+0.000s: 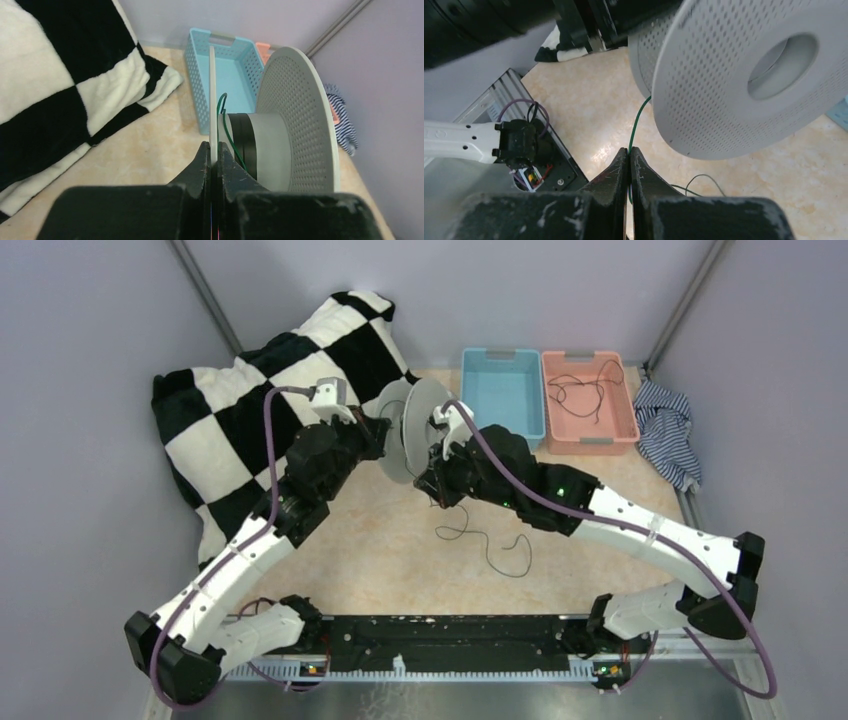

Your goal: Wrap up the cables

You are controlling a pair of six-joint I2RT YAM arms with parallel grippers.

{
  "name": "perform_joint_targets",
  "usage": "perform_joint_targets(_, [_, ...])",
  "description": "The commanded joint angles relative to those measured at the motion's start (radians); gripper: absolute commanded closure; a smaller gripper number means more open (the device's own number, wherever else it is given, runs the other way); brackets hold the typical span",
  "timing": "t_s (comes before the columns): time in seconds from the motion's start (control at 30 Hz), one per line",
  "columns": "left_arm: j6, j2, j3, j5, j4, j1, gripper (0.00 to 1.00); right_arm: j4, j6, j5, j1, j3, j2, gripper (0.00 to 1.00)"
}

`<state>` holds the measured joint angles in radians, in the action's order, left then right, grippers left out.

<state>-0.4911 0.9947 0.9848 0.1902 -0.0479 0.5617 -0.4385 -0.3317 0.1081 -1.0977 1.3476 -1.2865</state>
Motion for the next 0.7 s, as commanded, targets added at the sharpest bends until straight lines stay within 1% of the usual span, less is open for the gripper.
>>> perform_joint_targets(0.0, [0.106,0.001,0.066,0.127,0.052,0.040,1.00,-0.001,0.049,0.017,-0.005,0.140,-0.014,1.00])
perform_joint_targets(0.07, [0.143,0.006,0.066,0.122,0.020,0.049,1.00,-0.024,0.065,0.025,-0.005,0.184,-0.033,1.00])
perform_joint_targets(0.17, [0.198,0.012,0.068,0.077,-0.007,0.057,1.00,-0.052,0.088,0.034,-0.006,0.238,-0.057,1.00])
perform_joint_targets(0.37, [0.341,0.012,0.089,-0.082,-0.088,0.058,1.00,-0.082,0.153,0.090,0.005,0.279,-0.078,1.00])
perform_joint_targets(0.5, [0.403,-0.026,0.096,-0.229,-0.142,0.059,1.00,-0.082,0.162,0.056,0.072,0.265,-0.077,1.00])
perform_joint_targets(0.67, [0.454,-0.060,0.123,-0.300,-0.240,0.059,1.00,-0.069,0.172,0.037,0.151,0.241,-0.063,1.00])
